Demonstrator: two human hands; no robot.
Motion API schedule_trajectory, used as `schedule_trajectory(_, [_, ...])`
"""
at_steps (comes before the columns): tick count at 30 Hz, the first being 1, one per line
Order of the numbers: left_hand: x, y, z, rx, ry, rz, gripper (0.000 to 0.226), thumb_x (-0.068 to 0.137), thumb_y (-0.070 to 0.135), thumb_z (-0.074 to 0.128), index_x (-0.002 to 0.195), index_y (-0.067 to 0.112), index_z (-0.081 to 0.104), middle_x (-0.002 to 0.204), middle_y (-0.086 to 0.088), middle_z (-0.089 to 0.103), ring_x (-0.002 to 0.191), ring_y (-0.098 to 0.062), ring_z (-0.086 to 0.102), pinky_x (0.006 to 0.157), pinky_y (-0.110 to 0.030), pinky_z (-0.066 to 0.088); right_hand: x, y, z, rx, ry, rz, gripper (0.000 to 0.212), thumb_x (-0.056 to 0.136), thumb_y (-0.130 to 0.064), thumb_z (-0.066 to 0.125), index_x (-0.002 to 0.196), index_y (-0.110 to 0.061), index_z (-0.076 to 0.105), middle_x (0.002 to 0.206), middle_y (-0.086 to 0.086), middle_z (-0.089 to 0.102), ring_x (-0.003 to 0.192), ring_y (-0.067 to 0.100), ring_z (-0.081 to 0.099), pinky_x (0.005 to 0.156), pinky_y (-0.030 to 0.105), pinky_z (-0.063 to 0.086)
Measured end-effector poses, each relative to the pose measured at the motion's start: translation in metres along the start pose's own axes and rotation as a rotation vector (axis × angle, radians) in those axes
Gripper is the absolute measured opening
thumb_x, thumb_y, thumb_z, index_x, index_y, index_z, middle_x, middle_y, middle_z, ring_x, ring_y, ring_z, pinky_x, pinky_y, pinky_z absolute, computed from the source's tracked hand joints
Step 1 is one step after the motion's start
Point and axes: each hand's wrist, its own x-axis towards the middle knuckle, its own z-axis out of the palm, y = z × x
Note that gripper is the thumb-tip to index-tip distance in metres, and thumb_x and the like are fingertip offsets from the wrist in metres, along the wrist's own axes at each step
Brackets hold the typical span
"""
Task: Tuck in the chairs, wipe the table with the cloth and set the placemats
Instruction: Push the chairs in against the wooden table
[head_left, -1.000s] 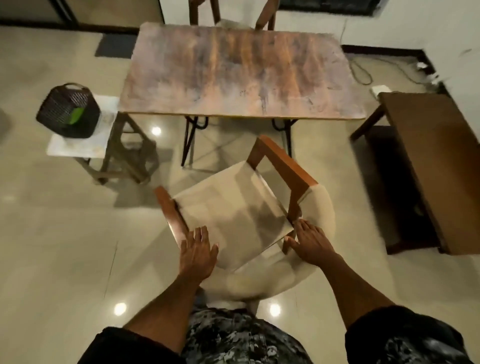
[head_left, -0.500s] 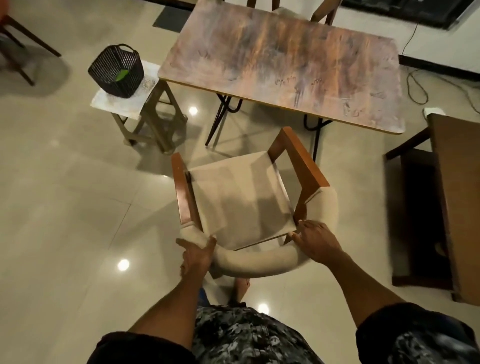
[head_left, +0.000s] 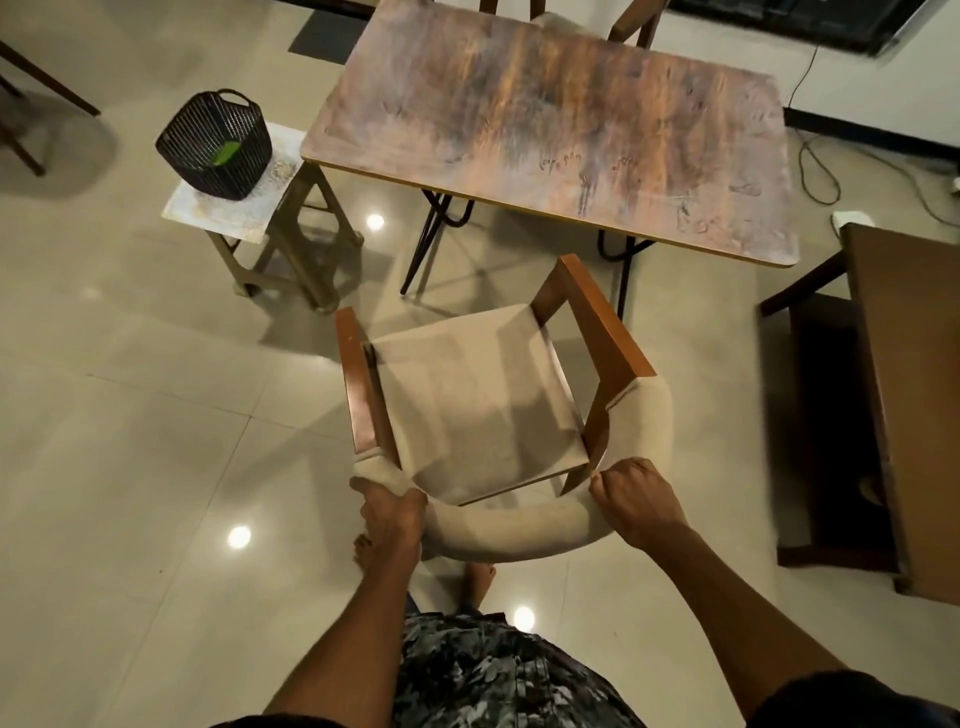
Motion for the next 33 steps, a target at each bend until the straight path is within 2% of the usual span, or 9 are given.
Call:
schedule_trajectory(7, [0.015,0.057,-0.001,0.017,-0.001,0.06,0.066,0.101,0.01,0.067,0.158,0.002,0.034,0.145,-0.028,0.056,0.133,-0.047,0.057,0.111,-0.052,0.047,-0.008,-0.025,-0.014,-0.063,0.054,0.012,0.043,0.057,-0.016,0.096,0.091,-0.005,0.072,0.071,0.014,0.066,0.061,0.037,0.064,0.067,0.047,0.061])
schedule_trajectory(10, [0.032,0.079,-0.001,0.097,-0.07,0.124,0.064,0.099,0.009,0.069,0.154,0.002,0.038,0.144,-0.027,0.057,0.132,-0.047,0.059,0.11,-0.051,0.048,-0.006,-0.037,-0.023,0.059,0.026,0.094,0.023,0.086,-0.031,0.077,0.095,-0.01,0.073,0.077,0.011,0.069,0.07,0.032,0.065,0.079,0.046,0.058])
schedule_trajectory(13, [0.058,0.101,-0.009,0.167,-0.119,0.189,0.07,0.089,0.004,0.078,0.149,0.001,0.042,0.139,-0.029,0.059,0.128,-0.049,0.061,0.107,-0.054,0.053,0.002,-0.052,-0.032,0.273,0.047,0.222,0.048,0.102,-0.046,0.038,0.092,-0.019,0.075,0.087,0.005,0.075,0.086,0.025,0.068,0.091,0.042,0.053])
schedule_trajectory(15, [0.078,0.116,-0.014,0.192,-0.143,0.228,0.072,0.085,0.002,0.08,0.146,0.002,0.044,0.137,-0.028,0.06,0.125,-0.05,0.061,0.105,-0.054,0.055,0.008,-0.059,-0.033,0.282,0.111,0.171,0.034,0.103,-0.049,0.052,0.101,-0.022,0.073,0.092,0.004,0.075,0.089,0.024,0.07,0.089,0.042,0.055])
schedule_trajectory(18, [0.106,0.138,-0.019,0.242,-0.151,0.264,0.07,0.083,0.006,0.083,0.142,0.004,0.046,0.136,-0.028,0.06,0.123,-0.05,0.062,0.101,-0.06,0.057,0.014,-0.07,-0.03,0.444,0.091,0.233,0.062,0.1,-0.073,0.042,0.125,-0.02,0.064,0.125,0.003,0.069,0.119,0.021,0.062,0.112,0.039,0.043])
schedule_trajectory(21, [0.123,0.158,-0.027,0.29,-0.173,0.267,0.075,0.087,0.007,0.083,0.149,0.006,0.041,0.143,-0.027,0.056,0.129,-0.051,0.058,0.102,-0.062,0.056,0.023,-0.082,-0.024,0.427,0.116,0.205,0.087,0.087,-0.078,0.06,0.147,-0.015,0.051,0.156,0.008,0.051,0.147,0.026,0.045,0.126,0.043,0.029])
schedule_trajectory(24, [0.122,0.163,-0.032,0.43,-0.235,0.285,0.106,0.091,0.022,0.084,0.168,0.011,0.012,0.159,-0.029,0.04,0.141,-0.052,0.049,0.109,-0.063,0.05,0.03,-0.089,-0.017,0.395,0.123,0.255,0.085,0.08,-0.065,0.078,0.147,-0.018,0.05,0.159,0.009,0.048,0.153,0.028,0.038,0.128,0.046,0.026])
schedule_trajectory(28, [0.065,0.127,-0.023,0.777,-0.238,0.683,0.126,0.093,0.066,0.069,0.168,0.017,-0.019,0.176,-0.018,-0.02,0.164,-0.042,-0.009,0.12,-0.076,0.023,0.028,-0.091,-0.012,0.412,0.143,0.316,0.079,0.077,-0.06,0.083,0.142,-0.025,0.055,0.156,0.007,0.049,0.152,0.03,0.038,0.128,0.054,0.024])
schedule_trajectory(33, [0.016,0.053,-0.01,0.996,-0.242,1.02,0.125,0.078,0.099,0.022,0.172,0.021,-0.004,0.174,-0.01,-0.032,0.163,-0.032,-0.025,0.116,-0.083,0.019,0.034,-0.085,-0.009,0.474,0.107,0.302,0.081,0.073,-0.062,0.085,0.143,-0.034,0.055,0.157,0.003,0.049,0.154,0.03,0.035,0.126,0.061,0.017])
